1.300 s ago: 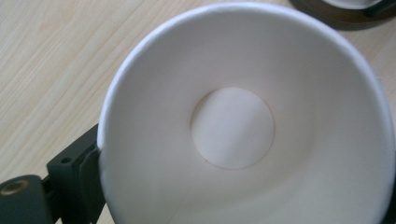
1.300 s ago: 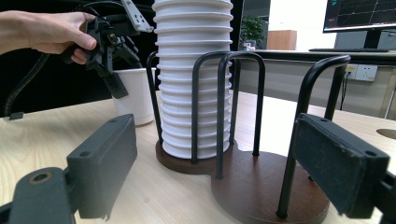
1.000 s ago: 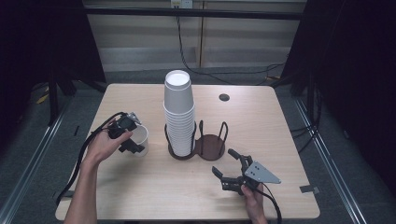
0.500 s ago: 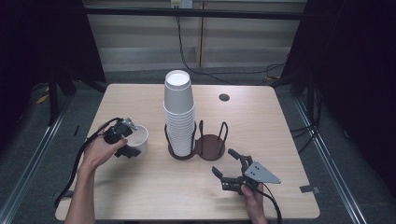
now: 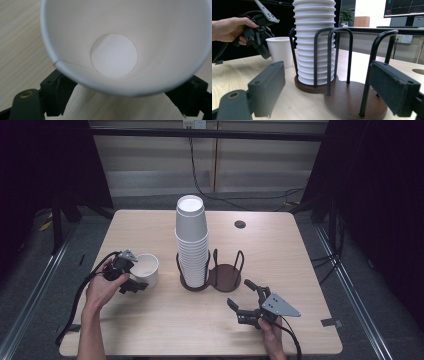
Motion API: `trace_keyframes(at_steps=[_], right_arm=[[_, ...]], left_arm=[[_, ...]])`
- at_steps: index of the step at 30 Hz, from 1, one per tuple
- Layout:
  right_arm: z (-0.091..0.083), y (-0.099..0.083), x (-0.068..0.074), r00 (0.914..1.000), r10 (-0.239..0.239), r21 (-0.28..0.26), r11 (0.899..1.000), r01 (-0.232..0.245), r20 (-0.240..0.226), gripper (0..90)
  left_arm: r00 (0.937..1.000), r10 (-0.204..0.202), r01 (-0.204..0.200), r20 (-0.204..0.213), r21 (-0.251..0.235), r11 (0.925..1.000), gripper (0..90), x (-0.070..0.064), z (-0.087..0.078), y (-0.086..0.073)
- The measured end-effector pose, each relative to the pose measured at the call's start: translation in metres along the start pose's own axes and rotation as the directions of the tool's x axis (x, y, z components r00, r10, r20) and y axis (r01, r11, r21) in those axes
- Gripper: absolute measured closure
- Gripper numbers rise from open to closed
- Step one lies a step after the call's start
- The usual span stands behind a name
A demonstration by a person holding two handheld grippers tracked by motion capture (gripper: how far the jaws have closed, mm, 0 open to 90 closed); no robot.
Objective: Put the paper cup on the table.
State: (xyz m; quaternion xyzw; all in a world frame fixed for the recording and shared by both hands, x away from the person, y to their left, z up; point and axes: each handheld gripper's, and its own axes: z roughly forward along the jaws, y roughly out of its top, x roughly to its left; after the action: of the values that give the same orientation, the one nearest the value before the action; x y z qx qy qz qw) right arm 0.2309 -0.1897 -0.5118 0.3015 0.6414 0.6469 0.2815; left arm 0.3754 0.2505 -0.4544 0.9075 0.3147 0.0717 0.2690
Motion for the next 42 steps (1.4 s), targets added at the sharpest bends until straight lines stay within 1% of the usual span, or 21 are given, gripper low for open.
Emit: trace_keyframes(at_steps=[4,5,12,20,21,22,23,24,25,26,27,29,30,31,33,37,38,39,40,41,42], right_arm=[[0.000,0.000,0.000,1.0000,0.001,0.000,1.000,-0.001,0.000,13.1],[0.000,0.000,0.000,1.0000,0.001,0.001,1.000,-0.001,0.000,13.1],[0.000,0.000,0.000,1.0000,0.001,0.000,1.000,-0.001,0.001,13.1],[0.000,0.000,0.000,1.0000,0.001,0.000,1.000,-0.001,0.000,13.1],[0.000,0.000,0.000,1.0000,0.001,0.000,1.000,-0.001,0.001,13.1],[0.000,0.000,0.000,1.0000,0.001,0.000,1.000,-0.001,0.001,13.1],[0.000,0.000,0.000,1.0000,0.001,0.000,1.000,-0.001,0.001,13.1],[0.000,0.000,0.000,1.0000,0.001,0.000,1.000,-0.001,0.001,13.1],[0.000,0.000,0.000,1.0000,0.002,0.001,1.000,-0.002,0.000,13.1],[0.000,0.000,0.000,1.0000,0.002,0.001,1.000,-0.002,0.000,13.1],[0.000,0.000,0.000,1.0000,0.001,0.001,1.000,-0.001,0.001,13.1],[0.000,0.000,0.000,1.0000,0.001,0.001,1.000,-0.001,0.001,13.1],[0.000,0.000,0.000,1.0000,0.000,0.000,1.000,0.000,0.001,13.1],[0.000,0.000,0.000,1.0000,0.001,0.000,1.000,-0.001,0.001,13.1],[0.000,0.000,0.000,1.0000,0.001,0.000,1.000,-0.001,0.001,13.1],[0.000,0.000,0.000,1.0000,0.000,0.000,1.000,0.000,0.001,13.1],[0.000,0.000,0.000,1.0000,0.001,0.000,1.000,-0.001,0.001,13.1],[0.000,0.000,0.000,1.0000,0.002,0.001,1.000,-0.002,0.001,13.1],[0.000,0.000,0.000,1.0000,0.001,0.000,1.000,-0.001,0.001,13.1],[0.000,0.000,0.000,1.0000,0.001,0.000,1.000,-0.001,0.001,13.1],[0.000,0.000,0.000,1.0000,0.002,0.001,1.000,-0.002,0.001,13.1]], left_arm=[[0.9999,-0.003,0.002,-0.015,-0.013,0.9999,16.0,-0.003,-0.005,-0.003],[0.9996,-0.015,0.014,-0.023,-0.060,0.9981,15.8,-0.005,-0.009,-0.006],[0.9985,-0.045,0.040,-0.032,-0.131,0.9906,16.0,-0.013,-0.016,-0.016],[0.9964,-0.064,0.049,-0.055,-0.227,0.9727,16.2,-0.026,-0.026,-0.029],[0.9968,-0.062,0.046,-0.051,-0.268,0.9623,16.2,-0.029,-0.030,-0.033],[0.9968,-0.062,0.046,-0.051,-0.268,0.9623,16.2,-0.029,-0.030,-0.033],[0.9958,-0.074,0.053,-0.054,-0.318,0.9467,16.4,-0.033,-0.034,-0.038],[0.9958,-0.074,0.053,-0.054,-0.318,0.9467,16.4,-0.033,-0.034,-0.038],[0.9927,-0.087,0.053,-0.083,-0.353,0.9343,16.2,-0.036,-0.037,-0.042],[0.9927,-0.087,0.053,-0.083,-0.353,0.9343,16.3,-0.036,-0.037,-0.042],[0.9925,-0.103,0.065,-0.066,-0.425,0.9028,16.5,-0.041,-0.040,-0.048],[0.9943,-0.104,0.079,-0.022,-0.503,0.8606,16.5,-0.045,-0.044,-0.053],[0.9935,-0.110,0.080,-0.028,-0.518,0.8519,16.5,-0.047,-0.045,-0.055],[0.9918,-0.117,0.074,-0.051,-0.518,0.8524,16.5,-0.049,-0.047,-0.056],[0.9899,-0.125,0.070,-0.067,-0.539,0.8392,16.5,-0.054,-0.049,-0.058],[0.9919,-0.119,0.065,-0.045,-0.628,0.7759,16.4,-0.070,-0.048,-0.063],[0.9893,-0.122,0.045,-0.080,-0.626,0.7785,16.4,-0.074,-0.048,-0.063],[0.9884,-0.114,0.026,-0.100,-0.631,0.7752,16.3,-0.078,-0.048,-0.062],[0.9853,-0.130,0.029,-0.110,-0.644,0.7646,16.2,-0.082,-0.047,-0.062],[0.9837,-0.153,0.051,-0.095,-0.666,0.7439,15.7,-0.084,-0.044,-0.062],[0.9855,-0.146,0.051,-0.087,-0.668,0.7423,15.7,-0.086,-0.042,-0.063]])
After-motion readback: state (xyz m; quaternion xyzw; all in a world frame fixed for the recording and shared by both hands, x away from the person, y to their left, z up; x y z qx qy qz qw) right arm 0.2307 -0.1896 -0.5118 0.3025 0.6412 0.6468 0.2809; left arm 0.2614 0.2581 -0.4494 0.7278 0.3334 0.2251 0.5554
